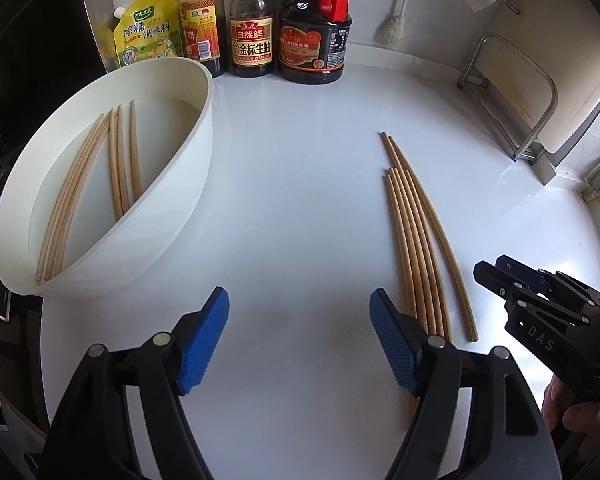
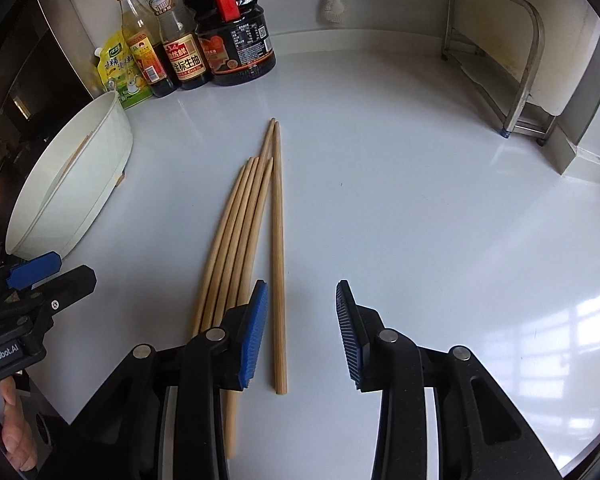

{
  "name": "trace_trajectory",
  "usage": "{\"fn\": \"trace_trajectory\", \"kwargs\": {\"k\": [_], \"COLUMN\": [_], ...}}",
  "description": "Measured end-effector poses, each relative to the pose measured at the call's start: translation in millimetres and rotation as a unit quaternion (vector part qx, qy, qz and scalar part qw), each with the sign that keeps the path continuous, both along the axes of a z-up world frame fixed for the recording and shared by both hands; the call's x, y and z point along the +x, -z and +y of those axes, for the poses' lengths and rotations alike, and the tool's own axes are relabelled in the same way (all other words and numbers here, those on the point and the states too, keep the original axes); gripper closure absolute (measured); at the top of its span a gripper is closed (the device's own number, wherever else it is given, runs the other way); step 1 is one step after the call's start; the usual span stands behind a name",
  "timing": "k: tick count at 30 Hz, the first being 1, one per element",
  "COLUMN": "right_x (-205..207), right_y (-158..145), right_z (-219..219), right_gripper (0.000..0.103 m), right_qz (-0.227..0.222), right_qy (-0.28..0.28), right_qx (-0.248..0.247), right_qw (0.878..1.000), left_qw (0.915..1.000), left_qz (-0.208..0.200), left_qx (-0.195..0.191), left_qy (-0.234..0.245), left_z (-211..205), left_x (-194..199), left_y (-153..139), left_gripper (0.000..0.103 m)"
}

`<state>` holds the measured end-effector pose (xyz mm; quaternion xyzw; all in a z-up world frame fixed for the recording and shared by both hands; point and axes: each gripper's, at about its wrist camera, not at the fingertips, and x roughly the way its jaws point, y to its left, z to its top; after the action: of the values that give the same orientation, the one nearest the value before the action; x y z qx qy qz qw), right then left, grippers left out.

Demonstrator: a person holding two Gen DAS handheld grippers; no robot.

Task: Organize utensils
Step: 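Move both open tools back to the remaining chopsticks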

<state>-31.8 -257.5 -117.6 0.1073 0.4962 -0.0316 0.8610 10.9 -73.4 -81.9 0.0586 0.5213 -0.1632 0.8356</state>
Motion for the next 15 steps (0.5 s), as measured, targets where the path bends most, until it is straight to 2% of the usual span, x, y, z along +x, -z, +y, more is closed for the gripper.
{"fn": "trace_trajectory", "kwargs": {"k": [7, 15], "right_x": [24, 31], "right_y": [14, 18], "right_z": [3, 2], "right_gripper": [0.069, 0.069], "right_qz": [0.0, -0.005], "right_qy": [-0.021, -0.028], "right_qx": [-0.009, -0.022], "right_qw": [1.0, 0.999], "left_qw": [0.9999, 0.9998], "left_qz": [0.003, 0.011], "left_qx": [0.007, 0.004], "left_qy": [-0.007, -0.015], "left_z": [-3, -3], "left_x": [1, 4], "left_y": [9, 17], "left_gripper": [0.032, 0.032]}}
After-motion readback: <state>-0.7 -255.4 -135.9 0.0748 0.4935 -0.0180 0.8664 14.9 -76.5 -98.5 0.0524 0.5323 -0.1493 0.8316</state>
